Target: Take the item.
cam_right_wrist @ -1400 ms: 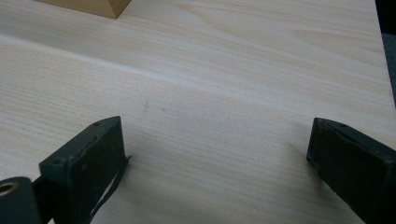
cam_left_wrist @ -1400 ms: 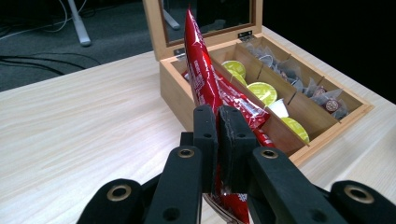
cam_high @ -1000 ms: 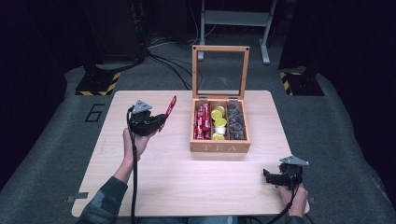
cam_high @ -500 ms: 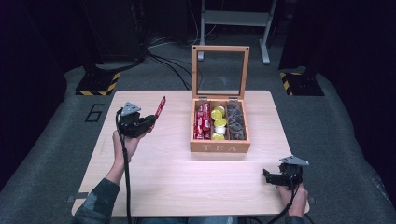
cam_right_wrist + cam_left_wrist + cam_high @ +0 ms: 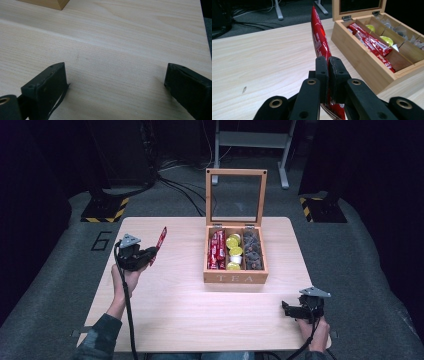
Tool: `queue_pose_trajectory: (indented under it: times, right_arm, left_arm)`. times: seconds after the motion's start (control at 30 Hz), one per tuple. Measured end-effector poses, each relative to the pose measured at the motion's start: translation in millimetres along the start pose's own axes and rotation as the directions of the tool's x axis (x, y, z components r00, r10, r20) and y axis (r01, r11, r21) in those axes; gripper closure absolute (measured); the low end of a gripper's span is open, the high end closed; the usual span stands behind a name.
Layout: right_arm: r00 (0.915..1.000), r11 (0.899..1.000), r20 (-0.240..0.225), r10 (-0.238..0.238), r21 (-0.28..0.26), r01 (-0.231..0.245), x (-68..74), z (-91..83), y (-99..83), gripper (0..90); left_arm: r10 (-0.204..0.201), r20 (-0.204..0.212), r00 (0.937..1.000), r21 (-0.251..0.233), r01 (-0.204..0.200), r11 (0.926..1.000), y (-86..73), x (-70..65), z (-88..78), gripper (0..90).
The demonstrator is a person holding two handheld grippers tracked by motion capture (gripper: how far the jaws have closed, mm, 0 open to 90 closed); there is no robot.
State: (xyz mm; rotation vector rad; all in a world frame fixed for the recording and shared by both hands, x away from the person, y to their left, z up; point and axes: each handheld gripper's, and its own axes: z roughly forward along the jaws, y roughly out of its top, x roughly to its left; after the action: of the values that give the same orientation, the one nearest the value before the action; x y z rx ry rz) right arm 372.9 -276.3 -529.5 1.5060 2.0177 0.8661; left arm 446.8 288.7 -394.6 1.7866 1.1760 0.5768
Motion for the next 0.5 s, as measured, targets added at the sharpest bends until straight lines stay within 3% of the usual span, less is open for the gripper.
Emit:
queue_pose_trajectory:
  times: [0.5]
  right_arm:
    - [1.0000,1.000,0.002,0.002,0.000,-0.002,0.0,0.0,0.0,3.6]
  left_arm:
    - [-0.056,-0.050,0.9972,0.031,0.057,0.9979,-27.5,26.4,-1.6,85.3]
